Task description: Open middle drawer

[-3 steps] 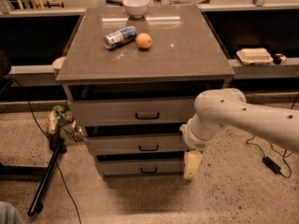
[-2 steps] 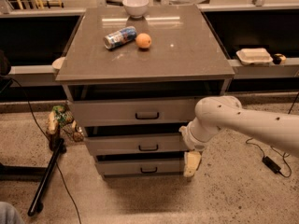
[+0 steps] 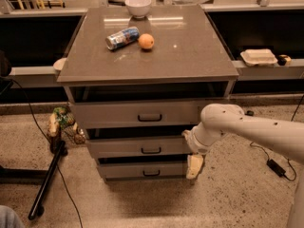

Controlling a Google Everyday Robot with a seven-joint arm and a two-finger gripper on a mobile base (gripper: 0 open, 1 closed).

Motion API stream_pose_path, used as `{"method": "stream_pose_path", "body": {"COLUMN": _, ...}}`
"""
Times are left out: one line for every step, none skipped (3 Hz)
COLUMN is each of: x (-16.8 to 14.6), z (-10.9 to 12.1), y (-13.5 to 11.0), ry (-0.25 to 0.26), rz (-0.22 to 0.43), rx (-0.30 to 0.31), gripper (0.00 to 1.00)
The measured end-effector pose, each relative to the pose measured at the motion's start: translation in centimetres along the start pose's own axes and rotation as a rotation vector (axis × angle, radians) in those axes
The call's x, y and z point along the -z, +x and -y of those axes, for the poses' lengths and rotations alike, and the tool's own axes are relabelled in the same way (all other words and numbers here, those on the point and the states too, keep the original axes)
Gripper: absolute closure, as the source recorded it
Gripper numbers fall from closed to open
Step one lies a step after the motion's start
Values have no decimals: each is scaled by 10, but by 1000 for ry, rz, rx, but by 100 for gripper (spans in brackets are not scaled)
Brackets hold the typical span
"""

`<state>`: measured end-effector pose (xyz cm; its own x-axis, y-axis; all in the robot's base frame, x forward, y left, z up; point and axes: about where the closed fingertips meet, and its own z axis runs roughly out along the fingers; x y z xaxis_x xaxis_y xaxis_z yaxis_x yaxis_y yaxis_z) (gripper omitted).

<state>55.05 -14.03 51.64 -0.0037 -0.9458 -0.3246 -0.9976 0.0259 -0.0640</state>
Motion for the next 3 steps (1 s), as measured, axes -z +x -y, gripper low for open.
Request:
{"method": "stream_pose_path", "body": {"x": -17, "z": 12, "y": 8, "ry": 28, "rz": -69, "rx": 27, "gripper": 0}}
{"method": "stream_pose_path", "body": {"x": -35, "z": 35, "y": 20, "ry": 76, "rz": -129, "rx": 72, "gripper": 0}}
{"method": "stream_pose_path", "body": {"x": -52, "z": 54, "y": 31, "ry": 84, "rz": -138, "rx": 92, "gripper": 0}}
